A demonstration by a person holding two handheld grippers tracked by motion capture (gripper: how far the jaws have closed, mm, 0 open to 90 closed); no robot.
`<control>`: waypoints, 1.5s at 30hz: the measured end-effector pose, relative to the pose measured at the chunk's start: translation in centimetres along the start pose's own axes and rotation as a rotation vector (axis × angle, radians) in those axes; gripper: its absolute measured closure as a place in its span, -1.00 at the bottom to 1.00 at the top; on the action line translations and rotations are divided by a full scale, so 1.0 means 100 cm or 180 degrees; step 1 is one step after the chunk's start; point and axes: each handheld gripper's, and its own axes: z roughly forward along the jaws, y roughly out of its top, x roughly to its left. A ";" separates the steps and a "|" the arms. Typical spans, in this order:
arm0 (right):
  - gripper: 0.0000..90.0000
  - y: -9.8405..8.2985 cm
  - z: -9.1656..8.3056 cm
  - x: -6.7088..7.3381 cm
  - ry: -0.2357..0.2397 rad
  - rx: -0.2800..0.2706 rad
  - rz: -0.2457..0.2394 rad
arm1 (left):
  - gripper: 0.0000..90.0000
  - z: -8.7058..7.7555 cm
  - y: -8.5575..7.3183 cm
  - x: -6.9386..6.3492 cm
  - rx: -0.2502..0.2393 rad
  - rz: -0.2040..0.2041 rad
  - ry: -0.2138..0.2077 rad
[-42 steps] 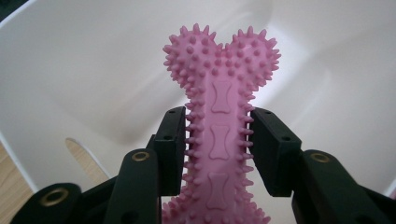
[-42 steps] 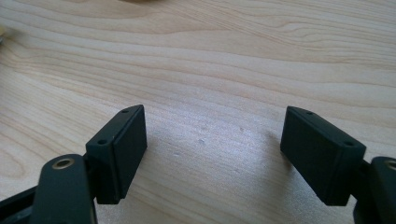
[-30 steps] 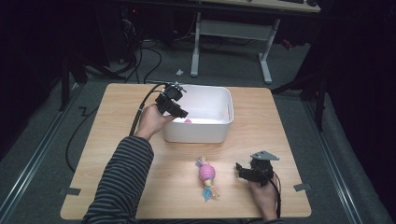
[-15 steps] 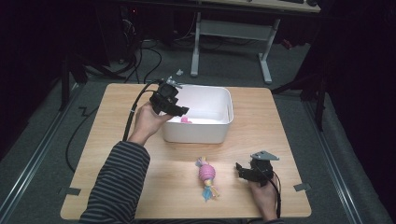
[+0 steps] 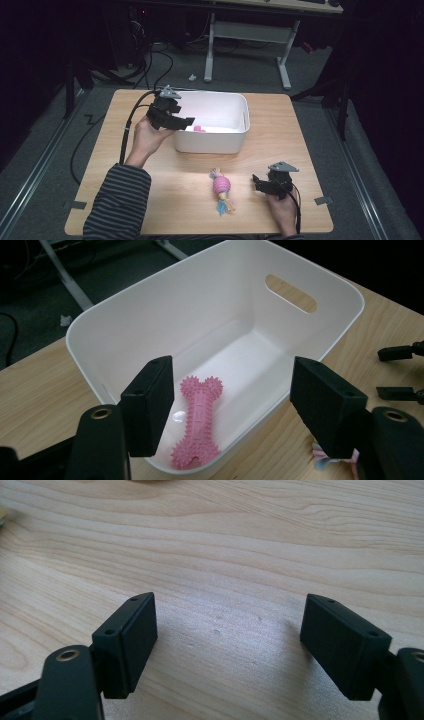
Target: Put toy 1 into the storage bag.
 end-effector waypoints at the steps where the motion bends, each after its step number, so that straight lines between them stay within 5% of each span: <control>1: -0.49 0.000 0.000 0.000 0.0000 -0.0001 -0.0001 | -0.24 -0.003 -0.003 -0.001 -0.0028 -0.0005 0.0010; 9: -0.49 0.000 0.000 0.000 0.0003 0.0001 -0.0002 | -0.28 -0.017 -0.022 -0.003 -0.0098 -0.0110 0.0018; 22: -0.49 0.000 0.000 0.000 0.0000 -0.0004 -0.0003 | -0.27 -0.038 -0.051 -0.012 -0.0158 -0.0060 0.0207; 45: -0.49 0.000 0.000 0.001 -0.0005 -0.0002 0.0004 | -0.25 -0.048 -0.114 -0.010 -0.0338 -0.0476 0.0175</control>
